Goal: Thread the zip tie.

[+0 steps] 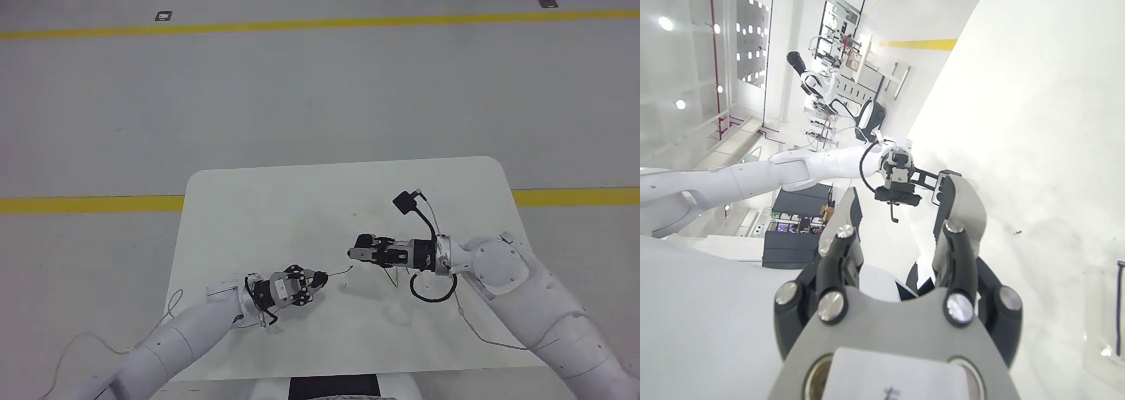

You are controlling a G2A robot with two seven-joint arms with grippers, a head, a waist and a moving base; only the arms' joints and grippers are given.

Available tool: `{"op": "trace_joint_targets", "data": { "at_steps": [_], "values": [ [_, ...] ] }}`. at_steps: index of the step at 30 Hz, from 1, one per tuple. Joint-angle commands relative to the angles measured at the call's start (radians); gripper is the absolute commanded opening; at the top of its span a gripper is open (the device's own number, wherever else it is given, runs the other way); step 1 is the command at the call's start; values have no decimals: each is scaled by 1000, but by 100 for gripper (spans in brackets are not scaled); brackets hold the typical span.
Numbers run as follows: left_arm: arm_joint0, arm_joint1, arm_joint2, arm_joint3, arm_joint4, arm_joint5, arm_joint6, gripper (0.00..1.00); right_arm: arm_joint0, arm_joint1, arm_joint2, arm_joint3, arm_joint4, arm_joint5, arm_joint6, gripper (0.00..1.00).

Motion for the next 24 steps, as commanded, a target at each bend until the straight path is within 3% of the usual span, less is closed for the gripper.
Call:
{"op": "trace_joint_targets", "data": {
  "at_steps": [1, 13, 24],
  "values": [
    [0, -4, -4, 6, 0, 0, -2, 0, 0, -4, 4, 5, 2, 0, 10, 42],
    [11, -26, -36, 28, 0, 0, -7, 0, -7, -30, 22, 1, -5, 0, 94, 38],
    [13, -37, -48, 40, 0, 0, -11, 0, -9, -51, 26, 14, -32, 0, 110, 32]
  ]
}}
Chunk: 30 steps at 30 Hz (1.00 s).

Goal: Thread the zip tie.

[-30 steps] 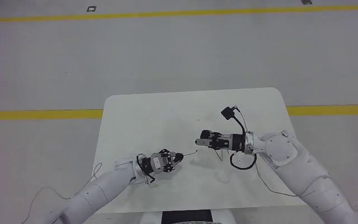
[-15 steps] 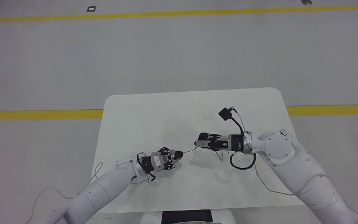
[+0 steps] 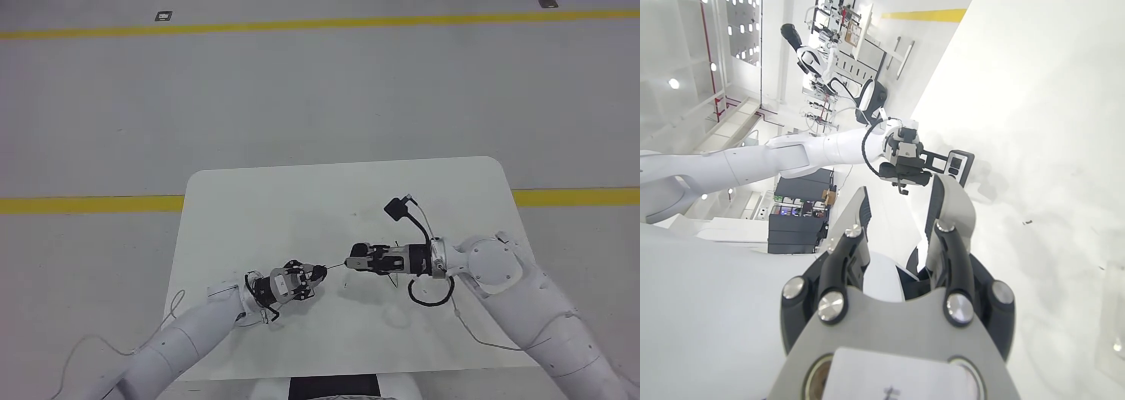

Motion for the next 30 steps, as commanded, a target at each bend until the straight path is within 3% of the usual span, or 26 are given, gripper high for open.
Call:
{"op": "trace_joint_targets", "data": {
  "at_steps": [1, 30],
  "values": [
    [0, -1, 1, 1, 0, 0, -1, 0, 0, -3, 1, 3, -3, 0, 0, 31],
    [-11, 1, 18, 12, 0, 0, -9, 0, 5, -45, 15, 40, 8, 0, 49, 15]
  ]
}}
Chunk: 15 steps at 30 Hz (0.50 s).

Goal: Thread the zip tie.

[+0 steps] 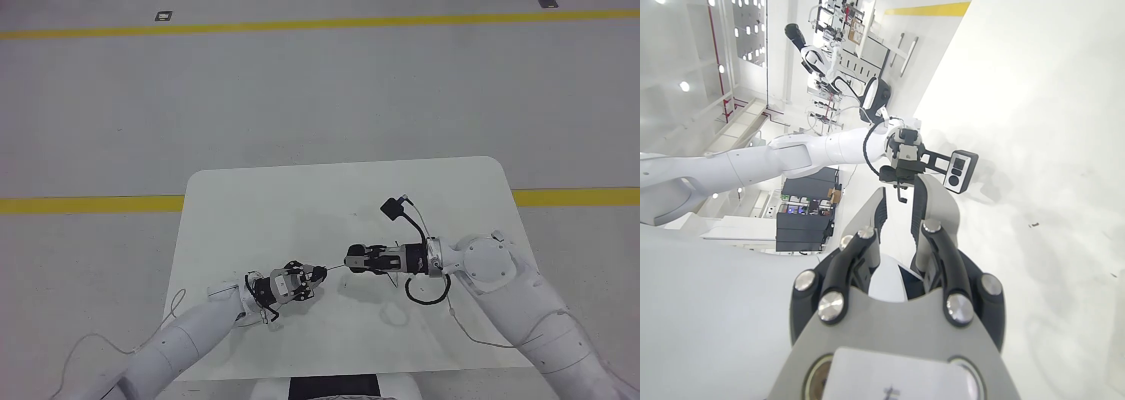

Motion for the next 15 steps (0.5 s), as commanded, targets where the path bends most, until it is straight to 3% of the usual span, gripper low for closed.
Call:
{"op": "trace_joint_targets", "data": {
  "at_steps": [1, 10, 15],
  "values": [
    [0, 0, 1, 0, 0, 0, 0, 0, 0, -2, 2, 2, 1, 0, 4, 15],
    [-1, 0, 0, 0, 0, 0, -1, 0, -3, -13, 14, 11, 2, 0, 24, 9],
    [-1, 0, 1, 1, 0, 0, -2, 0, -5, -19, 21, 13, 2, 0, 31, 0]
  ]
}}
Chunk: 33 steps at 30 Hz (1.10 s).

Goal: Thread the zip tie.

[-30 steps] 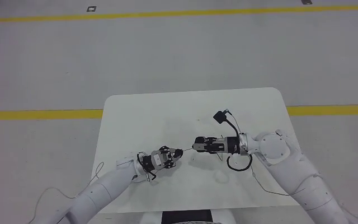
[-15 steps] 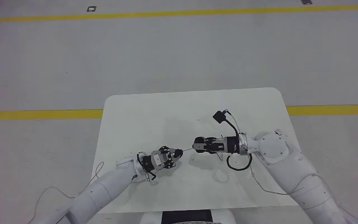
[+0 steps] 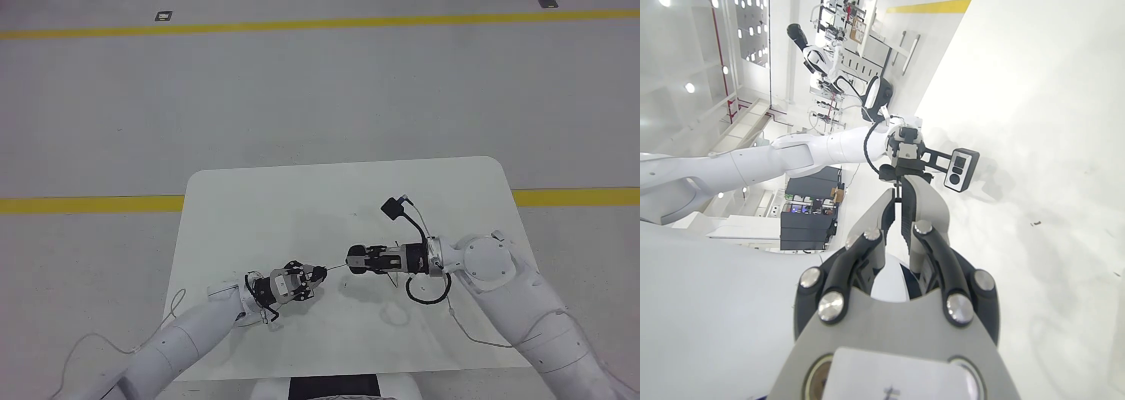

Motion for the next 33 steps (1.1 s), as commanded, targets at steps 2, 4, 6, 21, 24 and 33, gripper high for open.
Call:
{"op": "trace_joint_targets", "data": {
  "at_steps": [2, 4, 6, 21, 24, 33],
  "values": [
    [0, 0, 0, 0, 0, 0, 0, 0, -1, -3, 3, 1, -1, 0, 3, 0],
    [0, 0, 1, 1, 0, 0, 0, 0, -2, -5, 6, 2, -2, 0, 4, 0],
    [-1, -1, 2, 1, 0, 0, 0, 0, -2, -7, 8, 2, -4, 0, 6, 0],
    [-2, -1, -2, 1, 0, 0, 0, 100, -12, -21, 29, 18, 5, 0, 20, 0],
    [-4, -1, 0, 0, 0, 0, -3, 100, -14, -24, 34, 27, 19, 0, 23, 0],
    [-56, 18, -10, -28, 0, 0, 42, 100, -20, -36, 66, 103, 170, 0, 62, 0]
  ]
}}
